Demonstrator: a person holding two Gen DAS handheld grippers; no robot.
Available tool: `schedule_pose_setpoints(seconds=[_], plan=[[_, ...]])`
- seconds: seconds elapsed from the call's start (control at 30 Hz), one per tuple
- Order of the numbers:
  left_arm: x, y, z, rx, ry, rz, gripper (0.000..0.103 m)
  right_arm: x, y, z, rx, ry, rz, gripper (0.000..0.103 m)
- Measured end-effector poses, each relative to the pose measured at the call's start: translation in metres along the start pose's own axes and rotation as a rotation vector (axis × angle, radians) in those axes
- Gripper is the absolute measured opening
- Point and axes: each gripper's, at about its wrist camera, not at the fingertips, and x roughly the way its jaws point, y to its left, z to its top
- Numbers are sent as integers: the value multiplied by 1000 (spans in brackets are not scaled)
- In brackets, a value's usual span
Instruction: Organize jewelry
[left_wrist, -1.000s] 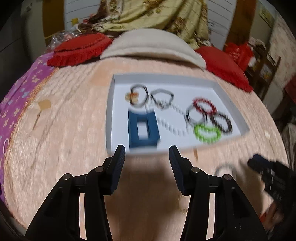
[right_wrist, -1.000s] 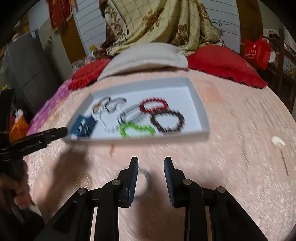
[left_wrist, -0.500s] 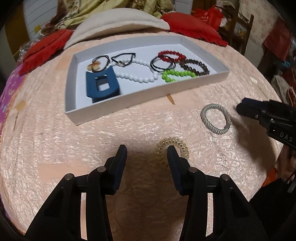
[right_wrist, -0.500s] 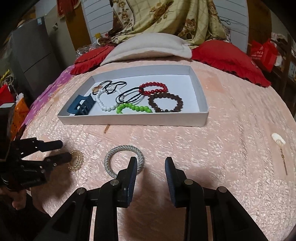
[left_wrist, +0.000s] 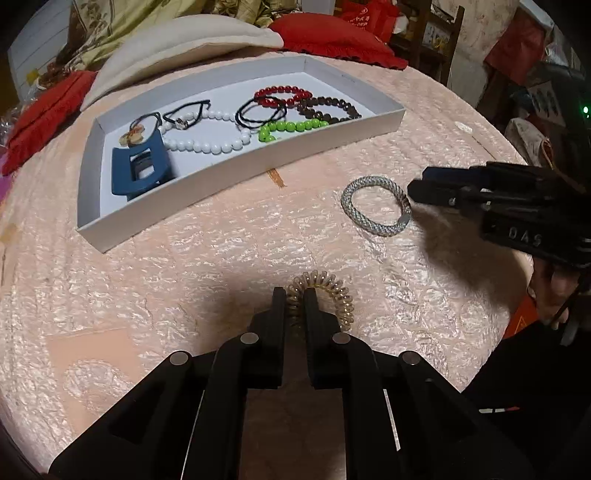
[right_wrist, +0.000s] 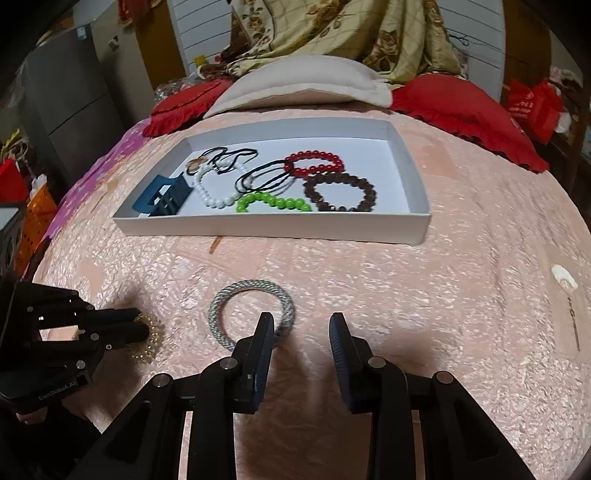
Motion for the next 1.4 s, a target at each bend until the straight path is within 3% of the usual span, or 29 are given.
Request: schedule_pose_setpoints(seconds=[0.17,0.33,0.57,0.63,0.7,0.8,1.07,1.4], plan=[[-13,12,7,-79,-63,20,8,7,4,2,-11,6,11,29],[-8,16,9,-114,-42,44,8,23,4,6,-3,33,13,29],[-4,19,8,-132,-26,71,8,25,19,2,-106,4,-29,29],[-4,20,7,-138,-22,79,8,24,18,1,-115,5,-40,24],[-2,22,7,-144,-17,80,8,24,19,1,-123,11,-41,11],[-2,23,7,-151,-17,85,8,23,24,1,-152,20,-61,6],[-7,20,11,-152,-32,76,8,-8,20,8,-64,-66,-22,6],[-4,16,14,-147,-31,93,8,-15,25,9,-49,-80,-20,6]])
